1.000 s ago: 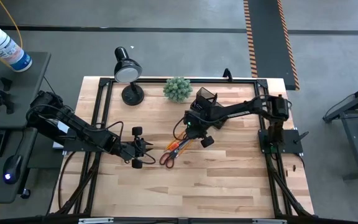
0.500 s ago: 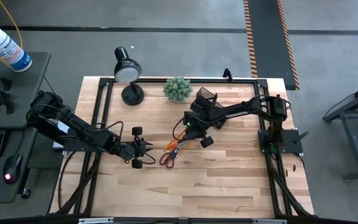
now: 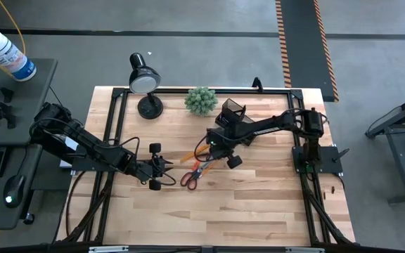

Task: Pick and place office supplies into organizer
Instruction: Put the black ballpen into the black desk organizer

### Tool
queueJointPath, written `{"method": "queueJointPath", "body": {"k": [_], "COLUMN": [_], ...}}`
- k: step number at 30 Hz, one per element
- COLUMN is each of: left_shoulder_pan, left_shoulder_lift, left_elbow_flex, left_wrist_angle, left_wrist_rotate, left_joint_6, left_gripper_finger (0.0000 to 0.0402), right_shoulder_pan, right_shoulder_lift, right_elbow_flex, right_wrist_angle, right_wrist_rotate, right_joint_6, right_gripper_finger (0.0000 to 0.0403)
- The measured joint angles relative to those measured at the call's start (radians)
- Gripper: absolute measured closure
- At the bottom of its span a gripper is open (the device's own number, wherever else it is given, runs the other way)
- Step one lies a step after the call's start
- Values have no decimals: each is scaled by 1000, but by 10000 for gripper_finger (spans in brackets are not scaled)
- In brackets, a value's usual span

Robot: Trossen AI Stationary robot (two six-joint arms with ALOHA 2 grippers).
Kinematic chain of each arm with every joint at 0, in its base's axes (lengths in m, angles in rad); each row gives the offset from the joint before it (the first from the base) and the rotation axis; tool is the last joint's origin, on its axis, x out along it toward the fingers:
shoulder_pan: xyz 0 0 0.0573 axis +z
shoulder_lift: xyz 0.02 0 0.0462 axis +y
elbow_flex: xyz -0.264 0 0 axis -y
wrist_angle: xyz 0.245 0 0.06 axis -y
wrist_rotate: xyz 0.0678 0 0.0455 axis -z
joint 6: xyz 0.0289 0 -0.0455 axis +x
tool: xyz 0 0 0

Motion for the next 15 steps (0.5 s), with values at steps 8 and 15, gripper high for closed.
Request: {"method": "queueJointPath", "body": {"k": [8, 15], "left_shoulder_pan": [0, 0], "left_shoulder_lift": [0, 0], "left_elbow_flex": [0, 0], "left_wrist_angle": [-2, -18], "left_wrist_rotate": [0, 0], "left_joint_6": [0, 0], "left_gripper_finger": [334, 334], "right_shoulder_pan": [41, 100], "right_shoulder_lift": [0, 0], "right_elbow_flex": [103, 241], "right_wrist_angle": [-106, -205], "right_wrist_rotate": [74, -7], "right_joint_6": [19, 89], "right_gripper_finger": [402, 402]}}
